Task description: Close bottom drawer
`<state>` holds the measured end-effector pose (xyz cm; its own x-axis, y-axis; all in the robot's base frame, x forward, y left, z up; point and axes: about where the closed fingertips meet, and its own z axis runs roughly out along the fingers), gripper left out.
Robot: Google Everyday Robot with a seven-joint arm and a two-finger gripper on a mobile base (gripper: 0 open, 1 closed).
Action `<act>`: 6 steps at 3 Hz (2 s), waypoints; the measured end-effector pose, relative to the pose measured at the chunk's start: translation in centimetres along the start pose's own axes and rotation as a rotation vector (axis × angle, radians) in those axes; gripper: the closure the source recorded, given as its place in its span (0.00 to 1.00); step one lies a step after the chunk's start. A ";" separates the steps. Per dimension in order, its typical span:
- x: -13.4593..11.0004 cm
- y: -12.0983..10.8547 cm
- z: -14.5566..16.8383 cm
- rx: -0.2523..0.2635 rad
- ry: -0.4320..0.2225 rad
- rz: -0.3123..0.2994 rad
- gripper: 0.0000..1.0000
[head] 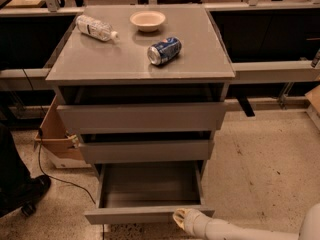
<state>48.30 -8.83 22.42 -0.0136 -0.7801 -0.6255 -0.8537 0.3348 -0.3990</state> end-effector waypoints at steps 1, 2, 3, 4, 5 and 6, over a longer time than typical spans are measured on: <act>-0.1 0.6 -0.2 -0.012 0.000 0.004 0.50; -0.2 2.3 -0.7 -0.044 0.002 0.014 0.27; -0.4 3.3 -1.7 -0.074 0.012 0.007 0.04; 0.9 4.2 -1.6 -0.087 0.037 0.008 1.00; 3.5 4.7 -0.7 -0.078 0.080 0.018 1.00; 5.9 4.6 0.3 -0.050 0.109 0.033 1.00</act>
Offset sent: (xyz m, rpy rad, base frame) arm -0.0441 0.0076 -0.0051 0.0093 0.0784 0.0293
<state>44.44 -11.74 16.69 -0.0964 -0.8227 -0.5602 -0.8769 0.3365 -0.3432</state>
